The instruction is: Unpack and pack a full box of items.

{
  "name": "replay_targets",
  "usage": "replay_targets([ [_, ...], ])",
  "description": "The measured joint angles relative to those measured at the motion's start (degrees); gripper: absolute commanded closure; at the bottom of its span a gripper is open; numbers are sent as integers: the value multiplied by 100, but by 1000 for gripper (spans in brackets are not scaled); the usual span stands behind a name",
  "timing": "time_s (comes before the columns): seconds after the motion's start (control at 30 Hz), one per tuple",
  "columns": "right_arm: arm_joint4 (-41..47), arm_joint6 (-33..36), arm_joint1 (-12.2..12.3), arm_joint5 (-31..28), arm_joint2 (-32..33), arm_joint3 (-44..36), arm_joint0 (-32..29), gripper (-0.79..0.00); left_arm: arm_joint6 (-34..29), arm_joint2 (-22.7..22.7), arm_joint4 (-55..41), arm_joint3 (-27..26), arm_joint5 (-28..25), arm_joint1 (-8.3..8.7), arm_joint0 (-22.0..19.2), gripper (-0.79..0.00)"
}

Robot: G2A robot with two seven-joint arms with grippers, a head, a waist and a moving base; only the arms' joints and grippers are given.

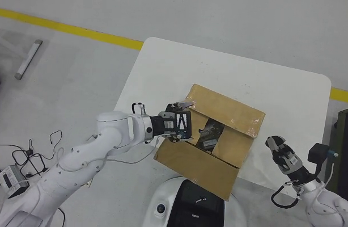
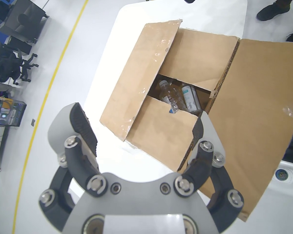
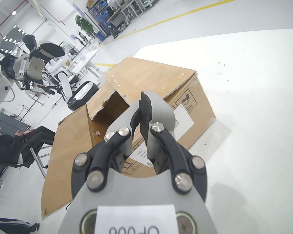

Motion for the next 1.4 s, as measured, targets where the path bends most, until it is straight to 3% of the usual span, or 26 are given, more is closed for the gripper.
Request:
replay_targets([
  [0.43, -112, -190, -46, 184, 103, -68, -101, -12, -14, 737, 479, 524, 638, -359, -568, -785],
  [0.9, -230, -260, -92, 411, 203, -117, -188, -9, -7, 734, 477, 525, 649, -360, -559, -785],
  [1.1, -249, -260, -112, 433, 199, -129, -199, -15, 10, 896, 1152, 620, 512, -428, -709, -785],
  [1.4, -245, -290, -136, 427, 280, -152, -258, -15, 89, 1745, 2369, 1034, 429, -792, -1452, -785],
])
